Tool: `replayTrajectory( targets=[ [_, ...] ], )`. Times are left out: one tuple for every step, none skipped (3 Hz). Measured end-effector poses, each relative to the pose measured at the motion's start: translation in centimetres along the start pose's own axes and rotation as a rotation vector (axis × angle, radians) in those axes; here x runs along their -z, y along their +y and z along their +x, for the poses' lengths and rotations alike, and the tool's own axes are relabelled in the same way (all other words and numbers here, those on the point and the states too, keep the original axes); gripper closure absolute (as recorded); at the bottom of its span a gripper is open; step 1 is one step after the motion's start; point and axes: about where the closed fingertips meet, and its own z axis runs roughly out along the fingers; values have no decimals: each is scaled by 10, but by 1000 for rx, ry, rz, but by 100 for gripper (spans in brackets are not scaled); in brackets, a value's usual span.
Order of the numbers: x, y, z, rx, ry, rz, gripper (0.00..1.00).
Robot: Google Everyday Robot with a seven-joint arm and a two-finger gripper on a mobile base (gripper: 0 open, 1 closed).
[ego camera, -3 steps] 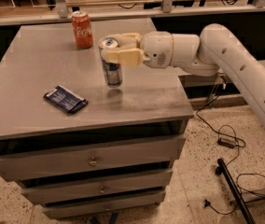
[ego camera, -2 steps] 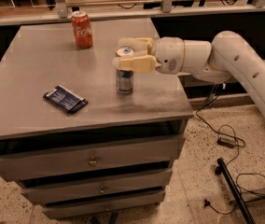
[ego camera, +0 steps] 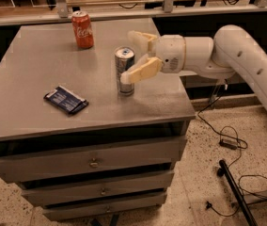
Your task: Place redbull can upright
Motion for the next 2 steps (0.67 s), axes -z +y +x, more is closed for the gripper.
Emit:
replayTrajectory(
  targets=[
    [24, 15, -26, 100, 112, 61, 0],
    [24, 15, -26, 100, 111, 61, 0]
  ],
)
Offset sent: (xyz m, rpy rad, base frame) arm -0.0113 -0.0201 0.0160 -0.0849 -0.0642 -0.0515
